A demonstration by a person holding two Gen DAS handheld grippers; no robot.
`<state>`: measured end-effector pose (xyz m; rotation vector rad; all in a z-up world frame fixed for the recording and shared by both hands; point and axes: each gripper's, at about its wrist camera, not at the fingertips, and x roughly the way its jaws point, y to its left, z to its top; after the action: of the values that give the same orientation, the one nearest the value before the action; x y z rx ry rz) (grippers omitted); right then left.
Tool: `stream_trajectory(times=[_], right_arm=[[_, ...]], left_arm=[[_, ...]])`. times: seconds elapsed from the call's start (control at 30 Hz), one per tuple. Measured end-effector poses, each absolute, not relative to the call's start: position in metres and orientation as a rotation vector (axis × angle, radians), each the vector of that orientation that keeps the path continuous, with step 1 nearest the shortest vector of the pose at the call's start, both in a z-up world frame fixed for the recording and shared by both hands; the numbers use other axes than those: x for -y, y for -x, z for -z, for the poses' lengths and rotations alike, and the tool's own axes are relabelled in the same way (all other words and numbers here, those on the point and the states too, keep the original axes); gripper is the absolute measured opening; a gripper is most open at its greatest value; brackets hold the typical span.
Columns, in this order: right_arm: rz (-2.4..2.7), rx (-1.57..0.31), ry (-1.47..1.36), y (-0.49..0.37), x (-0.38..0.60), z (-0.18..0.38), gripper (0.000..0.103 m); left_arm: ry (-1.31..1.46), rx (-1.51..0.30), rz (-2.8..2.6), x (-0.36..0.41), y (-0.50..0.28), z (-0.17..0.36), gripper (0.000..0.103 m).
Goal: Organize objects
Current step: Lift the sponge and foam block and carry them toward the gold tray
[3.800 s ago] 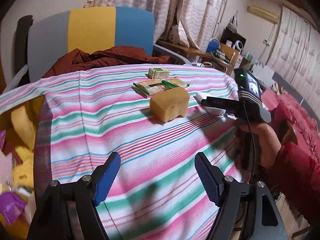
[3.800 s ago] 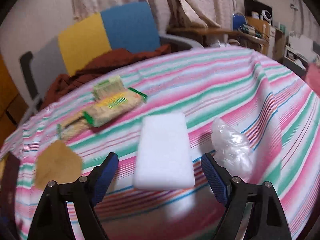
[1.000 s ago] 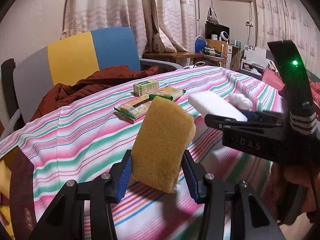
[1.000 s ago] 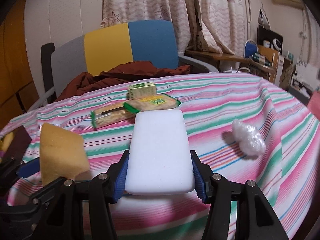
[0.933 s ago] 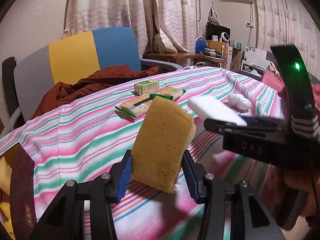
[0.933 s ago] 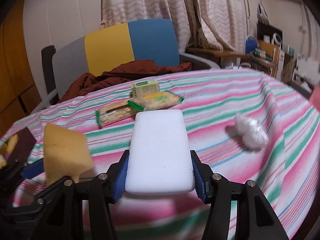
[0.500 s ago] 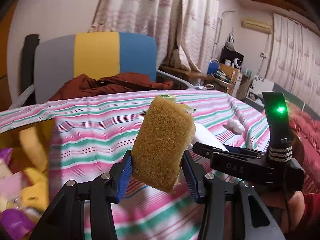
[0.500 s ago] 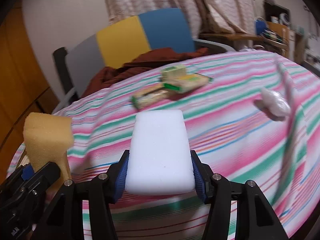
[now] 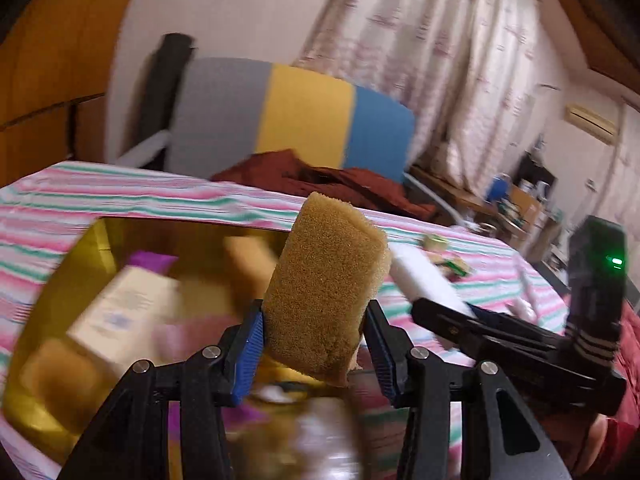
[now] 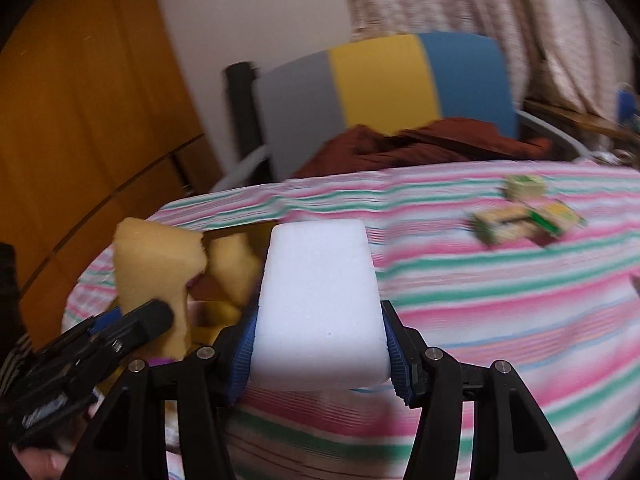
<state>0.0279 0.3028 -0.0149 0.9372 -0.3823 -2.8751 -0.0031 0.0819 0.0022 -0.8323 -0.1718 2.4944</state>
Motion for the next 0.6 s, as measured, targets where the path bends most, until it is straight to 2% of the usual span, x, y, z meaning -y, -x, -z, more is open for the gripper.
stream_trajectory(times=[0.33, 0.5, 0.57, 0.6], right_arm=[[2.703, 0.129, -0.992, 0.037, -0.198, 0.005, 0.058], [2.676, 0.116, -1.052, 0.077, -0.171, 0.012, 0.059], [2.69, 0.115, -1.059, 0.091, -0.169, 0.016, 0.073], [2.689, 0.118, -1.077, 0.098, -0.169, 0.018, 0.086]], left_arm=[[1.036, 0.303, -2.615, 0.015, 0.067, 0.011, 0.049], [1.093, 0.242, -2.662, 0.026, 0.088, 0.02, 0.05], [1.111, 0.236, -2.661, 0.027, 0.097, 0.023, 0.05], [1.125, 0.24, -2.663, 0.027, 0.103, 0.025, 0.05]])
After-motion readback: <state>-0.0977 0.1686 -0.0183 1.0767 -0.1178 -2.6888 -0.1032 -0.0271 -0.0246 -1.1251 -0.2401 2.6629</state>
